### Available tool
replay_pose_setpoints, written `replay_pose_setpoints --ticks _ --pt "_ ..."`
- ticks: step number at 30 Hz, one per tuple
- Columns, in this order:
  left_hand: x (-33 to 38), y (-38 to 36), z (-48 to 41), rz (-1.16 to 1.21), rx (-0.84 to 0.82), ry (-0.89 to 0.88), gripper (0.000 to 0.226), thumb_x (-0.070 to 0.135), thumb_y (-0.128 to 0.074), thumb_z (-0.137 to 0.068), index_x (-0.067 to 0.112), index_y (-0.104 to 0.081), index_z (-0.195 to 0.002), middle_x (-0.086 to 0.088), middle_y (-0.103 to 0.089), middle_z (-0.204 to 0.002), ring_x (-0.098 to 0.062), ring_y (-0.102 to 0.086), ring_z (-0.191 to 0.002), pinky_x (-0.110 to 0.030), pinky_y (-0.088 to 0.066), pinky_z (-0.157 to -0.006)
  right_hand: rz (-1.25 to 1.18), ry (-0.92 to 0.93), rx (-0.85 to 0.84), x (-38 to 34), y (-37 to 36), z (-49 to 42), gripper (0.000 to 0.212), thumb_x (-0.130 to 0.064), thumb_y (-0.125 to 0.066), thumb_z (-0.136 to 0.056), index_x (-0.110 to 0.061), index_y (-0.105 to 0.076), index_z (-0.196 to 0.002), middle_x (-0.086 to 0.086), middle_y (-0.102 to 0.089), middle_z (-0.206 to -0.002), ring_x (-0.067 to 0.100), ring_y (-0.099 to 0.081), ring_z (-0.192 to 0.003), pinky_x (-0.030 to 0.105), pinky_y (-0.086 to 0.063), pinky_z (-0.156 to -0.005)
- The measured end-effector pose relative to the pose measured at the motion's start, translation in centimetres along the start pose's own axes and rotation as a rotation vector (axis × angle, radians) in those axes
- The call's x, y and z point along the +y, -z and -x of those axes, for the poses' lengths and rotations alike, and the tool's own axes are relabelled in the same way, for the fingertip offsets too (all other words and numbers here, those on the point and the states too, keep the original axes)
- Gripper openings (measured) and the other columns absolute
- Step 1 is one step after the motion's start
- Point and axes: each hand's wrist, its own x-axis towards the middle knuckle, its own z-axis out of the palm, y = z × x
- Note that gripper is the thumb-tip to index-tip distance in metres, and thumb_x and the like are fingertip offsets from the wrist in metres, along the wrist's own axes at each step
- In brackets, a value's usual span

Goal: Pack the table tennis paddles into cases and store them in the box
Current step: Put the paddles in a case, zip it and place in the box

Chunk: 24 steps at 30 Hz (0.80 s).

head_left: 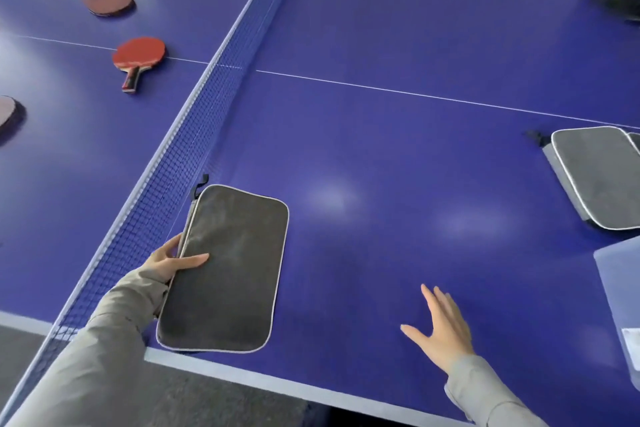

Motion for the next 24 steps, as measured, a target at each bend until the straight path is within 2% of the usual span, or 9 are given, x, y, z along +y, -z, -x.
replay_pose_setpoints --ticks 2,6,10,14,17,20,22,24 --pt "-0.1 0.9 -0.9 -0.048 -0.011 0.044 0.062 -0.001 -0.078 -0.065 0.014 -0.058 -0.122 -0.017 -0.066 -0.106 -0.036 -0.063 -0.088 -0.042 -0.057 -0.077 0.089 -0.027 -0.016 0.2 -0.6 0.3 0.089 -0.06 -0.054 -0.085 -0.032 0.0 -0.15 -0.002 0.008 -0.16 0.02 0.008 -0.148 0.044 -0.019 -0.117" --pt "-0.3 1.3 -2.1 -0.071 0.005 0.09 0.057 -0.004 -0.073 -0.073 0.014 -0.057 -0.125 -0.019 -0.064 -0.111 -0.036 -0.063 -0.089 -0.045 -0.052 -0.083 0.173 -0.043 -0.054 0.2 -1.5 0.8 0.091 -0.059 -0.053 -0.086 -0.033 0.006 -0.15 -0.003 0.016 -0.159 0.021 0.013 -0.147 0.046 -0.021 -0.116" --pt "-1.1 1.3 -2.7 -0.162 0.118 0.048 0.058 -0.001 -0.076 -0.072 0.009 -0.058 -0.126 -0.016 -0.065 -0.112 -0.023 -0.062 -0.083 -0.037 -0.049 -0.088 0.259 -0.048 -0.056 0.1 -1.9 1.0 0.09 -0.059 -0.052 -0.087 -0.032 0.006 -0.15 -0.001 0.021 -0.158 0.023 0.016 -0.147 0.046 -0.021 -0.116" --pt "-2.8 0.9 -2.6 -0.332 0.267 -0.052 0.06 0.011 -0.079 -0.073 0.008 -0.056 -0.128 -0.015 -0.061 -0.123 -0.022 -0.056 -0.098 -0.033 -0.042 -0.095 0.309 -0.056 -0.046 0.1 -2.4 0.9 0.092 -0.06 -0.052 -0.086 -0.032 0.008 -0.15 -0.001 0.022 -0.158 0.024 0.016 -0.146 0.046 -0.021 -0.116" --pt "-4.0 0.6 -2.4 -0.52 0.348 -0.104 0.068 0.028 -0.077 -0.077 0.012 -0.048 -0.136 -0.014 -0.056 -0.131 -0.03 -0.054 -0.113 -0.04 -0.038 -0.105 0.334 -0.061 -0.044 0.1 -2.6 0.8 0.093 -0.061 -0.051 -0.086 -0.031 0.009 -0.15 0.0 0.023 -0.157 0.025 0.017 -0.146 0.048 -0.02 -0.116" --pt "-5.1 -0.3 -1.2 -0.824 0.433 -0.165 0.078 0.047 -0.068 -0.08 0.016 -0.035 -0.144 -0.013 -0.041 -0.143 -0.034 -0.039 -0.13 -0.048 -0.029 -0.109 0.342 -0.063 -0.039 0.3 -2.9 0.7 0.094 -0.061 -0.051 -0.086 -0.031 0.01 -0.15 0.0 0.023 -0.157 0.025 0.017 -0.146 0.049 -0.02 -0.116" --pt "-5.7 -1.7 0.0 -1.006 0.45 -0.246 0.081 0.057 -0.057 -0.082 0.019 -0.027 -0.147 -0.005 -0.027 -0.154 -0.028 -0.023 -0.141 -0.047 -0.02 -0.113 0.347 -0.064 -0.043 0.4 -2.9 0.7 0.094 -0.062 -0.051 -0.085 -0.032 0.011 -0.15 0.0 0.024 -0.157 0.025 0.018 -0.146 0.049 -0.019 -0.115" --pt "-6.2 -3.7 1.4 -1.172 0.4 -0.323 0.082 0.064 -0.044 -0.085 0.023 -0.017 -0.15 0.0 -0.011 -0.159 -0.02 -0.005 -0.147 -0.043 -0.009 -0.118 0.34 -0.064 -0.049 0.4 -2.8 0.7 0.094 -0.062 -0.05 -0.086 -0.032 0.012 -0.149 0.0 0.024 -0.157 0.025 0.019 -0.146 0.051 -0.016 -0.116"
